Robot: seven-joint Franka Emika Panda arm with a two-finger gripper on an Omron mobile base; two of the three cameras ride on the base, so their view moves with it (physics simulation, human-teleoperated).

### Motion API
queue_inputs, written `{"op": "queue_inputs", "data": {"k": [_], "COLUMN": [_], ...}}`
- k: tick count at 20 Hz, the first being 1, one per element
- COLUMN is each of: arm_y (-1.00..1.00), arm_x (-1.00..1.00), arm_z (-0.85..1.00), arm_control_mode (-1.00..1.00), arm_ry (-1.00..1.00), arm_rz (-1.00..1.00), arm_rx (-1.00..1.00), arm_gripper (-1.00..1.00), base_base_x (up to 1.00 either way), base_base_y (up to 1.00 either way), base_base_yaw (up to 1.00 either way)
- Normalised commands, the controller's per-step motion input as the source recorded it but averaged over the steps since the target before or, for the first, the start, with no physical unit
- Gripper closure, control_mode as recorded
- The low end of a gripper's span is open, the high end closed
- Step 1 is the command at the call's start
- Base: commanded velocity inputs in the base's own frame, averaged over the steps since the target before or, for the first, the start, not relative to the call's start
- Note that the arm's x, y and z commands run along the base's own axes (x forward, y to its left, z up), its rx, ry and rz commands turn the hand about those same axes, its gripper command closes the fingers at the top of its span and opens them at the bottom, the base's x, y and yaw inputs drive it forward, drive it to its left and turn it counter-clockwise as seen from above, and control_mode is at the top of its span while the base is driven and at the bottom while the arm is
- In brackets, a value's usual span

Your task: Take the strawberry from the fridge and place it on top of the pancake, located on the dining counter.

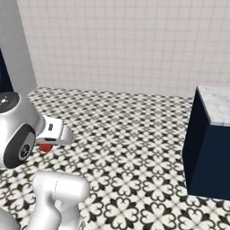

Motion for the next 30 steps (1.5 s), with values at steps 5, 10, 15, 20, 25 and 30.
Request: {"op": "queue_inputs", "data": {"k": [5, 10, 15, 20, 25, 30], "arm_y": [0.0, 0.0, 0.0, 0.0, 0.0, 0.0], "arm_x": [0.0, 0.0, 0.0, 0.0, 0.0, 0.0], "arm_z": [0.0, 0.0, 0.0, 0.0, 0.0, 0.0], "arm_control_mode": [1.0, 1.0, 1.0, 1.0, 1.0, 1.0], "arm_ry": [0.0, 0.0, 0.0, 0.0, 0.0, 0.0], "arm_rz": [0.0, 0.0, 0.0, 0.0, 0.0, 0.0], "arm_rx": [0.0, 0.0, 0.0, 0.0, 0.0, 0.0], "arm_gripper": [1.0, 1.0, 1.0, 1.0, 1.0, 1.0], "base_base_x": [1.0, 1.0, 1.0, 1.0, 1.0, 1.0], "base_base_y": [0.1, 0.29, 0.57, 0.72, 0.69, 0.57], "base_base_yaw": [-0.08, -0.24, -0.38, -0.45, -0.51, -0.5]}}
